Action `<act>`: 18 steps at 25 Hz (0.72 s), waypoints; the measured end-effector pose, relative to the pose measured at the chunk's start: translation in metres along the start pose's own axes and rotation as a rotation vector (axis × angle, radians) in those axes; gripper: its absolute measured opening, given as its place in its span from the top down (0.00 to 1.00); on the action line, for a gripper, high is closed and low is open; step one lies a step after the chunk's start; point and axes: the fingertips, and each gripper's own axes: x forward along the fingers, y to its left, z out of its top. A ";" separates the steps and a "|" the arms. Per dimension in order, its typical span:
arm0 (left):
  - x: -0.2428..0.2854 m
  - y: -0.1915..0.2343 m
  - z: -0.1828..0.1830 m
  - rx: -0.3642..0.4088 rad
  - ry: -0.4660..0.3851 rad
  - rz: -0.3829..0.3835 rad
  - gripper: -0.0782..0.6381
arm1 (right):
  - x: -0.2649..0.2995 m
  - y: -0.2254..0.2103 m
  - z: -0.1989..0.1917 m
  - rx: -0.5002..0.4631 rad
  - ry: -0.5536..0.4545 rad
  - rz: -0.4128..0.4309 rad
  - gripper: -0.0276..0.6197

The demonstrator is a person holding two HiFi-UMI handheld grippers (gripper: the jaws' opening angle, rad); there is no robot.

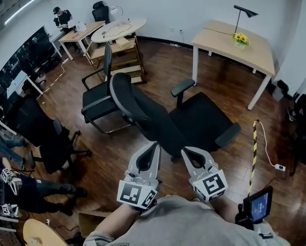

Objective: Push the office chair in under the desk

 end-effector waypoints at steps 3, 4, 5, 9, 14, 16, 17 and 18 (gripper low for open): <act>-0.004 0.017 0.002 0.009 -0.003 0.014 0.89 | 0.029 0.012 -0.036 -0.014 0.107 0.066 0.68; -0.006 0.022 0.003 0.012 -0.004 0.017 0.89 | 0.039 0.017 -0.047 -0.031 0.142 0.085 0.63; -0.008 0.027 0.003 0.016 -0.005 0.019 0.89 | 0.049 0.022 -0.059 -0.055 0.173 0.100 0.61; -0.014 0.041 -0.005 0.024 0.009 0.027 0.89 | 0.082 0.034 -0.098 -0.142 0.266 0.125 0.58; -0.019 0.050 -0.015 0.021 0.038 0.030 0.89 | 0.103 0.032 -0.125 -0.188 0.358 0.101 0.59; -0.019 0.054 -0.020 0.020 0.051 0.030 0.89 | 0.106 0.029 -0.128 -0.202 0.367 0.079 0.73; -0.019 0.055 -0.023 0.019 0.058 0.031 0.89 | 0.107 0.028 -0.128 -0.206 0.369 0.073 0.73; -0.019 0.057 -0.026 0.018 0.066 0.030 0.89 | 0.107 0.029 -0.128 -0.208 0.370 0.071 0.73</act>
